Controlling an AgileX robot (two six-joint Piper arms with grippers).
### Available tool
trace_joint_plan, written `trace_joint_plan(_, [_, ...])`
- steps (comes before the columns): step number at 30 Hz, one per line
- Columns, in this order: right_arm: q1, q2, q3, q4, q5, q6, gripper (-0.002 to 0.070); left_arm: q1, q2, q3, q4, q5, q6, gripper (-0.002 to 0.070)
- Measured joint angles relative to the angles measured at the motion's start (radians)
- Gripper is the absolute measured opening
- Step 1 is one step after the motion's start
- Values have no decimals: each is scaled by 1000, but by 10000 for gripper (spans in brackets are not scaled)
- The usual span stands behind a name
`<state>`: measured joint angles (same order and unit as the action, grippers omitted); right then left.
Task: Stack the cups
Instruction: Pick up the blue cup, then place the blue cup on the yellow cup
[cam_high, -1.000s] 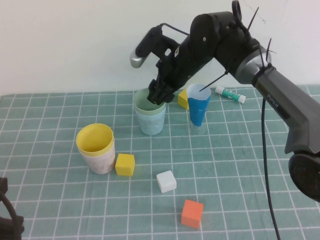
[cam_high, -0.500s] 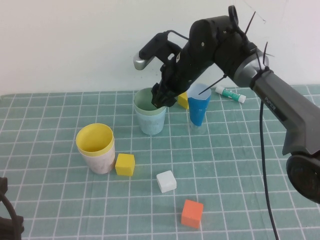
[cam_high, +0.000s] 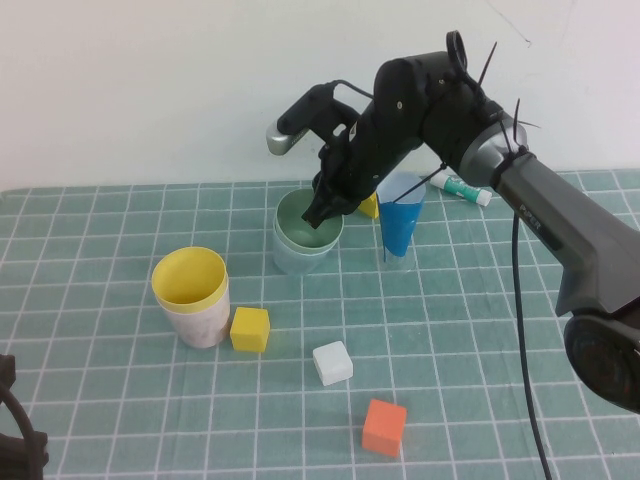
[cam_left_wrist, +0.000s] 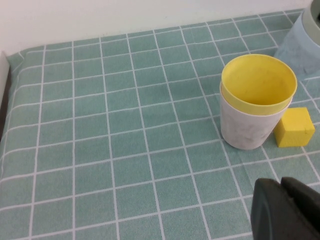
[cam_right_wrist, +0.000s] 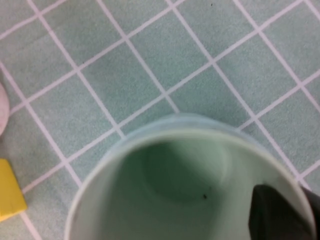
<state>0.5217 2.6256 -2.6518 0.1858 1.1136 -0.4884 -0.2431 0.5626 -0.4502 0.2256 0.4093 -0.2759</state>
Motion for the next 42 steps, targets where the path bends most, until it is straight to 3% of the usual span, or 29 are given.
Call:
trace_joint_plan(18, [2,-18,-5,42,-27,-45,32,0,0,0,0,0,0,-1])
trace_joint_plan(22, [8,-73,-33,121,10,-73,32,0,0,0,0,0,-15,-1])
trace_joint_plan(34, [186,-139,-64,211,108,-190,32,0,0,0,5,-14,-68,-1])
trace_joint_plan(42, [196,-117,-63,162,96,-202,32,0,0,0,9,-14,-70,-1])
